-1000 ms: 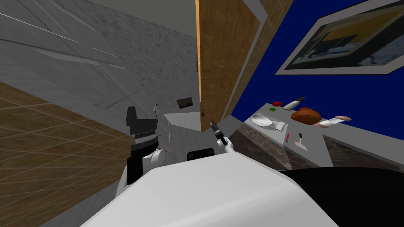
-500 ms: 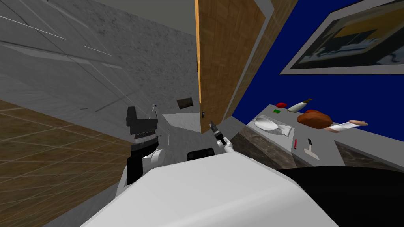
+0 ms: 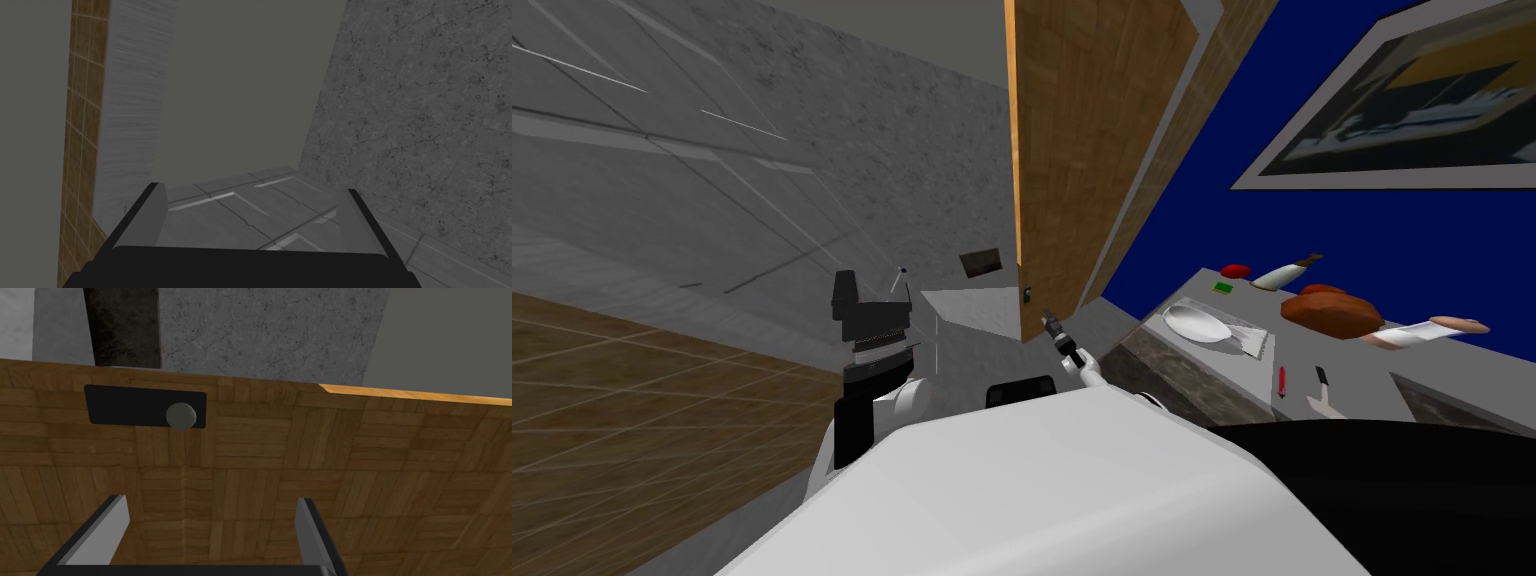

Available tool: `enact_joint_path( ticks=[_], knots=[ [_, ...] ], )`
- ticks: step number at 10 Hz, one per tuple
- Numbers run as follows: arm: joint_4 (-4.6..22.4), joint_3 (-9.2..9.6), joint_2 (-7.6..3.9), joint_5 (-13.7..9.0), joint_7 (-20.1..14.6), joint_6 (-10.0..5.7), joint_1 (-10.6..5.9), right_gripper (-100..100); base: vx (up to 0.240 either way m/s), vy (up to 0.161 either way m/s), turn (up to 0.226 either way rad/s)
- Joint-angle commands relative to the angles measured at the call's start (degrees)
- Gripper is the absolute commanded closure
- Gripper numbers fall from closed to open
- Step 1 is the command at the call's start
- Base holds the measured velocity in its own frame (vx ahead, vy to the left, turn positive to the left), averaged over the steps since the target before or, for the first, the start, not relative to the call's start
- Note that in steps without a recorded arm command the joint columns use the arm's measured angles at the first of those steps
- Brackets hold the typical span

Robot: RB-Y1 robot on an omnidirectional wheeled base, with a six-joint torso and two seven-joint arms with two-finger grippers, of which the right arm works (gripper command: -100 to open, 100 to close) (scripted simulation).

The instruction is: Push the door open

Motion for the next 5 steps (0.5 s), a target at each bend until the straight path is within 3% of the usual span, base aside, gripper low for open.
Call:
enact_joint_path(
  ticks=[1, 3, 5],
  knots=[
    [2.00, 0.03, -0.02, 0.45, -0.59, -0.37, -0.76, -100, 0.094, -0.031, 0.015],
    [6.20, 0.04, -0.11, 1.31, -1.74, -1.09, -2.51, -100, 0.119, -0.038, 0.024],
    [7.09, 0.04, -0.13, 1.49, -1.99, -1.24, -2.87, -100, 0.102, -0.021, 0.005]
  ],
)
